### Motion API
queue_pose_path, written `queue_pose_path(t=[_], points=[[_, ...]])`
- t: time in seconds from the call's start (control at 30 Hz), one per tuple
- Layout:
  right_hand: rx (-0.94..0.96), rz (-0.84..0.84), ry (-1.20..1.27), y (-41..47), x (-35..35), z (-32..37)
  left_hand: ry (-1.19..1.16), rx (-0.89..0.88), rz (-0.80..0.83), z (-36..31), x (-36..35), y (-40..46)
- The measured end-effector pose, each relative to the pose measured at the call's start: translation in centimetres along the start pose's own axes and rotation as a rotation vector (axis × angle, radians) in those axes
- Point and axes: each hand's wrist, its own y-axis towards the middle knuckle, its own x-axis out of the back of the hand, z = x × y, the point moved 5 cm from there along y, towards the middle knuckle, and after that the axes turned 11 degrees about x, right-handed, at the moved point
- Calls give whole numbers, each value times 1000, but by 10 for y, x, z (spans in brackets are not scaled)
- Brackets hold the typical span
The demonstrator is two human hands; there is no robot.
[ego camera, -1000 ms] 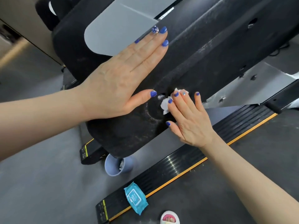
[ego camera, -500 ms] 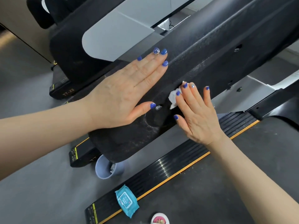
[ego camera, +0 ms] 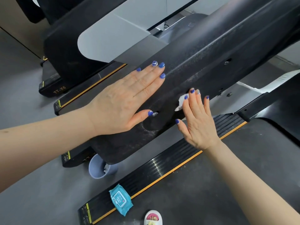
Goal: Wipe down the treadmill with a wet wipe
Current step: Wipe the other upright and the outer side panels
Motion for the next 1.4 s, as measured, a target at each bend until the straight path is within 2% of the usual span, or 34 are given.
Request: queue_pose_path(t=[0.07, 0.23, 0.33, 0.43, 0.6, 0.73, 0.8, 0.97, 1.13, 1.23, 1.3, 1.4], points=[[4, -92, 48, 25, 22, 3, 7, -5, 8, -1, 2, 2], [-30, -118, 155, 38, 43, -5, -27, -33, 28, -7, 15, 4], [-105, -159, 210, 28, 45, -2, -121, -99, -48, -19, 33, 15], [-164, -209, 236, 28, 42, 11, -120, -111, -106, -30, 38, 30], [-317, -97, 283, 12, 21, 17, -56, -88, -143, -32, 32, 32], [-323, -157, 318, 37, 41, -7, -24, -85, -128, -33, 33, 33], [-302, -156, 316, 40, 41, -9, -13, -82, -131, -33, 33, 34], [-153, 38, 171, -10, 7, -19, -12, -105, -132, -36, 35, 34], [-52, -21, 166, -7, -3, -9, 7, -147, -137, -37, 35, 33], [66, 71, 67, -38, -32, -12, 3, -149, -147, -37, 34, 33], [79, 134, 26, -61, -47, -21, 14, -146, -150, -38, 33, 34], [49, 108, 40, -59, -45, -16, 8, -145, -155, -39, 34, 34]])
